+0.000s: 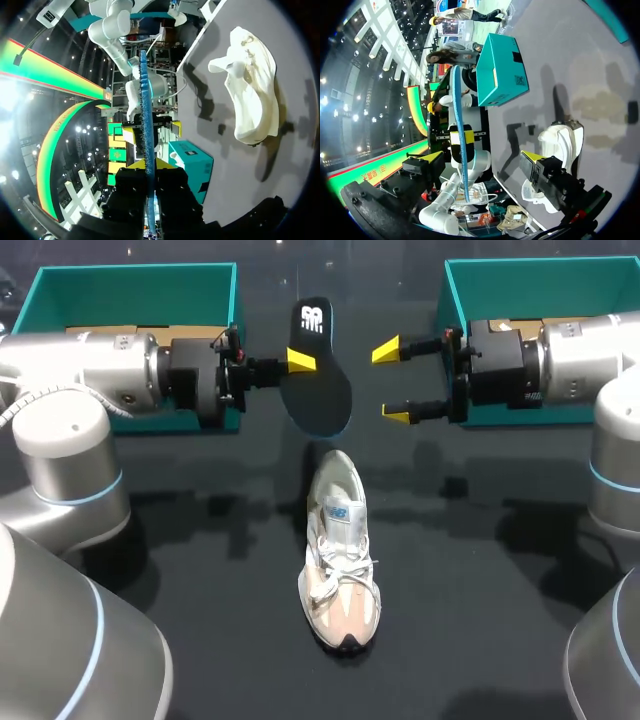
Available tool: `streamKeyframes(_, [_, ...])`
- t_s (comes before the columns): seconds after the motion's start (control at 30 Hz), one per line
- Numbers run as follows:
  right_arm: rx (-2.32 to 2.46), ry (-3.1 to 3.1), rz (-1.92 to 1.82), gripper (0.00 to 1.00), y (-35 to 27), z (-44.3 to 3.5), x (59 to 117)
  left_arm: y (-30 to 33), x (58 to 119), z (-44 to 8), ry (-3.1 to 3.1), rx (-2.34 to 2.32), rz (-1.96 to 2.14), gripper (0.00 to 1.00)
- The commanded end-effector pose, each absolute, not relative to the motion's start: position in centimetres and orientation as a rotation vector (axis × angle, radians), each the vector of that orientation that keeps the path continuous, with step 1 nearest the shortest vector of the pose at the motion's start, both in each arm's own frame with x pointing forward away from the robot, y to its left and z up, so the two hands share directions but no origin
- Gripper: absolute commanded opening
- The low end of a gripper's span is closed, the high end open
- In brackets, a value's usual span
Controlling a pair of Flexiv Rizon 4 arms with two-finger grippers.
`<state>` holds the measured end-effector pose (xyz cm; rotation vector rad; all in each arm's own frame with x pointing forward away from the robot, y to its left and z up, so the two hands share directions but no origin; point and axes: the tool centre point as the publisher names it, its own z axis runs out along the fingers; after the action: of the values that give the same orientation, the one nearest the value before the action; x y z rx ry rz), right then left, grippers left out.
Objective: Take the shoe out of the shoebox, open the shoe tongue, remove and reinsert the insole, then place the shoe into the shoebox
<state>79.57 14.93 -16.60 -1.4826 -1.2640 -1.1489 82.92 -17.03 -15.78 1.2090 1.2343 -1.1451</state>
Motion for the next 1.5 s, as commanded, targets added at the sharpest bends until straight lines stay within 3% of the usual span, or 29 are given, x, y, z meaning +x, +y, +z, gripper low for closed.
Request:
streamKeyframes(0.03, [-1.485,-1.275,-1.139,1.00,15.5,-16.5,79.7,-17.9,84.0,-16.0,1.219,1.219,-1.140,0.00])
streamKeyframes(0.43, [-1.377,-1.434,-1.129,1.00,18.2,-16.2,80.0,-19.6,84.6,-16.9,1.174,1.255,-1.032,0.00])
streamKeyframes(0.5, [-1.363,-1.451,-1.129,0.79,18.6,-16.3,80.2,-19.9,84.7,-17.0,1.176,1.255,-1.030,0.00])
streamKeyframes(0.87, [-1.323,-1.487,-1.134,0.45,19.9,-16.8,80.4,-20.5,85.2,-17.1,1.193,1.244,-1.040,0.00])
streamKeyframes(1.17, [-1.305,-1.489,-1.131,0.42,20.4,-17.2,80.2,-20.4,85.5,-17.3,1.189,1.241,-1.038,0.00])
streamKeyframes(1.4, [-1.304,-1.495,-1.120,0.29,20.6,-17.2,80.2,-20.5,85.6,-17.4,1.187,1.241,-1.043,0.00])
streamKeyframes(1.5, [-1.304,-1.494,-1.122,0.18,20.6,-17.1,80.3,-20.4,85.7,-17.4,1.187,1.238,-1.045,0.00])
